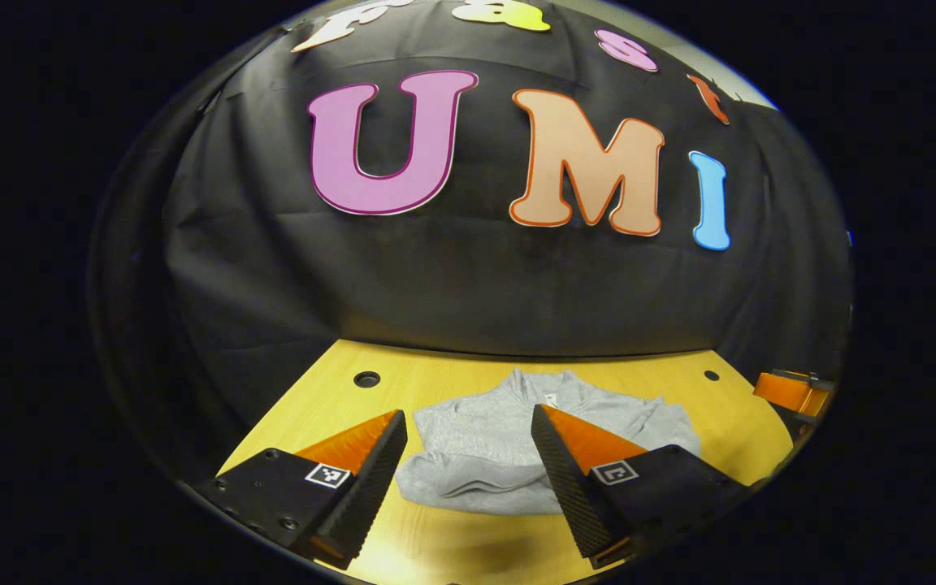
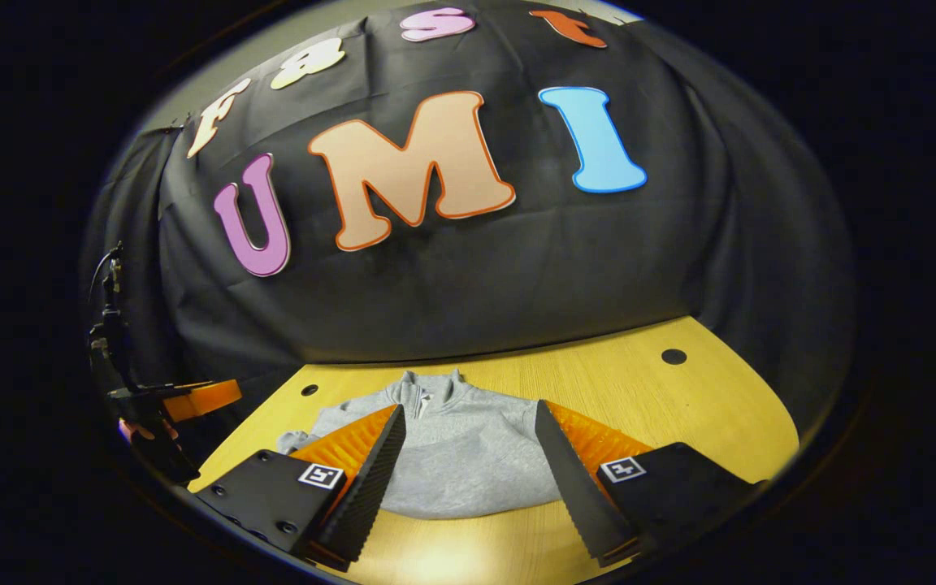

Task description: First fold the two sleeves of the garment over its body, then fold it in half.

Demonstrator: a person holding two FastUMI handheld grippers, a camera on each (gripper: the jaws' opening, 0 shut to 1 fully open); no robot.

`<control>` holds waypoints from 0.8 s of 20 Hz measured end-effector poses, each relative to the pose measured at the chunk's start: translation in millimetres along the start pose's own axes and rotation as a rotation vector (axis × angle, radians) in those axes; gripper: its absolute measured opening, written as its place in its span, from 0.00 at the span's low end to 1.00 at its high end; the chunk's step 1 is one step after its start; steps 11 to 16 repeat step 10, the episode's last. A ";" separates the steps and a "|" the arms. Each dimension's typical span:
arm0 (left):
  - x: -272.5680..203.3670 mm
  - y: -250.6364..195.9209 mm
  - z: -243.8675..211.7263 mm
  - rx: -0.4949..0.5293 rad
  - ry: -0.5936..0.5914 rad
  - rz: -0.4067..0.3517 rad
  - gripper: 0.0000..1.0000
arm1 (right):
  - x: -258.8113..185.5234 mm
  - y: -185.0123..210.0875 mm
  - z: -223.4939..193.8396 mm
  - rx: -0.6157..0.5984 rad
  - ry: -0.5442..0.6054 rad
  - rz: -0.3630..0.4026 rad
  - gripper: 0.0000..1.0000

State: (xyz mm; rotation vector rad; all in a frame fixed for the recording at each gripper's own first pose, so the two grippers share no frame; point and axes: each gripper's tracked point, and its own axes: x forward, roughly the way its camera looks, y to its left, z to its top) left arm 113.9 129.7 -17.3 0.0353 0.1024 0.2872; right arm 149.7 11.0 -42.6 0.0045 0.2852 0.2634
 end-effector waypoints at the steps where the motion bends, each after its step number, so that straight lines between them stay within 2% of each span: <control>1: -9.8 -0.2 -0.9 0.003 0.003 0.001 0.92 | -8.4 9.0 0.2 0.003 -0.003 0.010 0.98; 8: -64.1 -3.0 -5.6 -0.017 -0.016 -0.034 0.92 | -48.9 29.8 -2.7 -0.002 -0.009 0.024 0.98; 9: -69.9 -2.4 -7.2 -0.020 -0.019 -0.035 0.92 | -52.2 30.3 -4.3 -0.008 -0.009 0.017 0.95; 10: -74.6 -1.8 -10.0 -0.029 -0.019 -0.034 0.92 | -58.3 30.4 -7.1 -0.017 -0.006 0.014 0.99; 16: -74.6 -1.8 -10.0 -0.029 -0.019 -0.034 0.92 | -58.3 30.4 -7.1 -0.017 -0.006 0.014 0.99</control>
